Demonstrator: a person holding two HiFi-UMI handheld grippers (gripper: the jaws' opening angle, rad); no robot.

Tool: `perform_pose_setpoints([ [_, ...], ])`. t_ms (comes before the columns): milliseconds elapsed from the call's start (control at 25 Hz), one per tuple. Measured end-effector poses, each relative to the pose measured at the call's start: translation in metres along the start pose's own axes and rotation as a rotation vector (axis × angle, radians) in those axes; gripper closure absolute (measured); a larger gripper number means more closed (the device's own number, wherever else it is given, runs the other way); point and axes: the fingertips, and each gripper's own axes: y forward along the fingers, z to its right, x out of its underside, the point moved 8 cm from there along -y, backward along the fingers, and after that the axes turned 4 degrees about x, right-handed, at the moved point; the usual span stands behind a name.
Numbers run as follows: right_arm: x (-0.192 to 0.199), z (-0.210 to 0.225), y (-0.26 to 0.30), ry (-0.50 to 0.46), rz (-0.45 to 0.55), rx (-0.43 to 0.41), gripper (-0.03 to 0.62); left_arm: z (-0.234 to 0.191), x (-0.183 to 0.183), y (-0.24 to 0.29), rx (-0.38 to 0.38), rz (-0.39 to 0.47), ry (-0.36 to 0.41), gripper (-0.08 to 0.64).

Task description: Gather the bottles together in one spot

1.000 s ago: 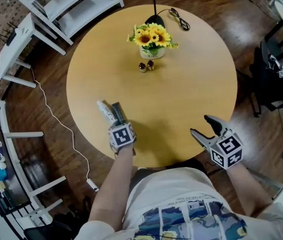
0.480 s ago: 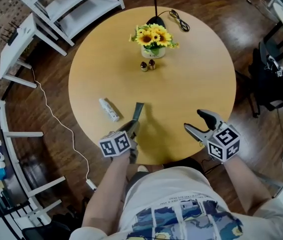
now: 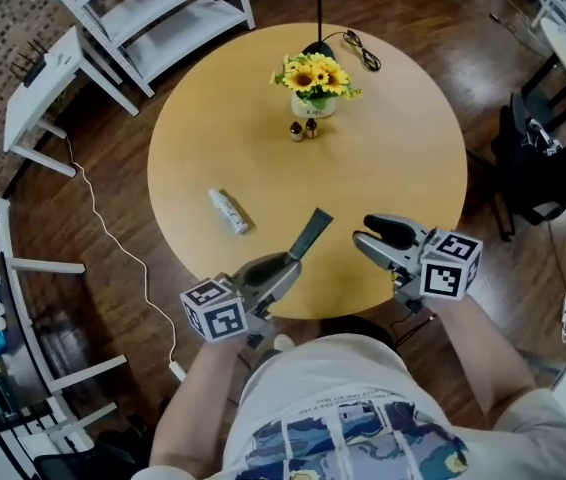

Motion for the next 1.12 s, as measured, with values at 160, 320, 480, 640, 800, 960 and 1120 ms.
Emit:
perform_pose_setpoints([
  [160, -0.005, -0.023, 0.012, 0.254, 0.02, -0.172, 0.419, 0.033, 0.004, -0.01, 0.101, -0.003, 0.08, 0.453],
  [320, 0.004, -0.042, 0.019, 0.389, 0.006, -0.246, 0.467, 0.046, 0.013, -0.018, 0.142, -0.012, 0.139, 0.453],
  [480, 0.013, -0.051, 0.022, 0.419, -0.021, -0.216, 0.551, 0.049, 0.015, -0.028, 0.147, -0.019, 0.192, 0.453],
  [640, 0.016, -0.055, 0.022, 0.407, -0.056, -0.197, 0.56, 0.047, 0.02, -0.03, 0.119, -0.057, 0.254, 0.453],
  [800, 0.005, -0.054, 0.017, 0.307, -0.057, -0.177, 0.561, 0.038, 0.016, -0.029, 0.057, -0.076, 0.282, 0.443],
  [960, -0.022, -0.048, 0.011, 0.051, -0.059, -0.088, 0.561, 0.023, 0.01, -0.034, -0.074, -0.107, 0.301, 0.443],
  [1120, -0.049, -0.028, 0.013, -0.243, -0.105, 0.038, 0.56, 0.014, 0.008, -0.041, -0.178, -0.138, 0.288, 0.443],
])
